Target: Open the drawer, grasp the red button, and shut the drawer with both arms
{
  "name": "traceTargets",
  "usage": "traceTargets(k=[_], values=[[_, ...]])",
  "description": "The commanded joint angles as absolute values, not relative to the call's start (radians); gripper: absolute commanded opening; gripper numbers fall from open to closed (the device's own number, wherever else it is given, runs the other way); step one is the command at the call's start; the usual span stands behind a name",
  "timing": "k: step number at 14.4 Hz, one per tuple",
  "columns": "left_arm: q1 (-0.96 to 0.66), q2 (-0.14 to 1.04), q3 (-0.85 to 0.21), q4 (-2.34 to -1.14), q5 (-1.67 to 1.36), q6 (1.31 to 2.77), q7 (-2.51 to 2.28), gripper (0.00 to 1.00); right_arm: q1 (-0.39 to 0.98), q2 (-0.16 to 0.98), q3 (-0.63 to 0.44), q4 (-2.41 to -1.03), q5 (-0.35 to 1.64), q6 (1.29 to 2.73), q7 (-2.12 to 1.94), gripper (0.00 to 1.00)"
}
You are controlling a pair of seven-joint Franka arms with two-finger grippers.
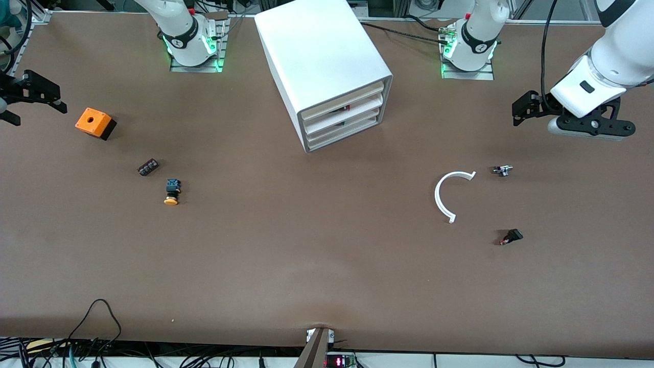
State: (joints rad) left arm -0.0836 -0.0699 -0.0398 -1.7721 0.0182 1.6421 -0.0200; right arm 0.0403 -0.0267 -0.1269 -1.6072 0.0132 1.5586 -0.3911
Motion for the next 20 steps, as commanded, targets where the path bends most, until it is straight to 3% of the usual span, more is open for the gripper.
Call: traceTargets(k=[1, 20], values=[[-0.086, -0.057, -0.040, -1.740, 0.057, 1.617, -0.008, 1.00, 0.037, -0.040, -0.121, -1.605, 0.000, 1.543, -0.396, 1.00], [-0.086, -0.058, -0.040, -1.738, 0.055, 1.603, -0.017, 1.00, 0.035, -0.014, -0.123, -1.585, 0.003, 1.560, -0.388, 1.00]])
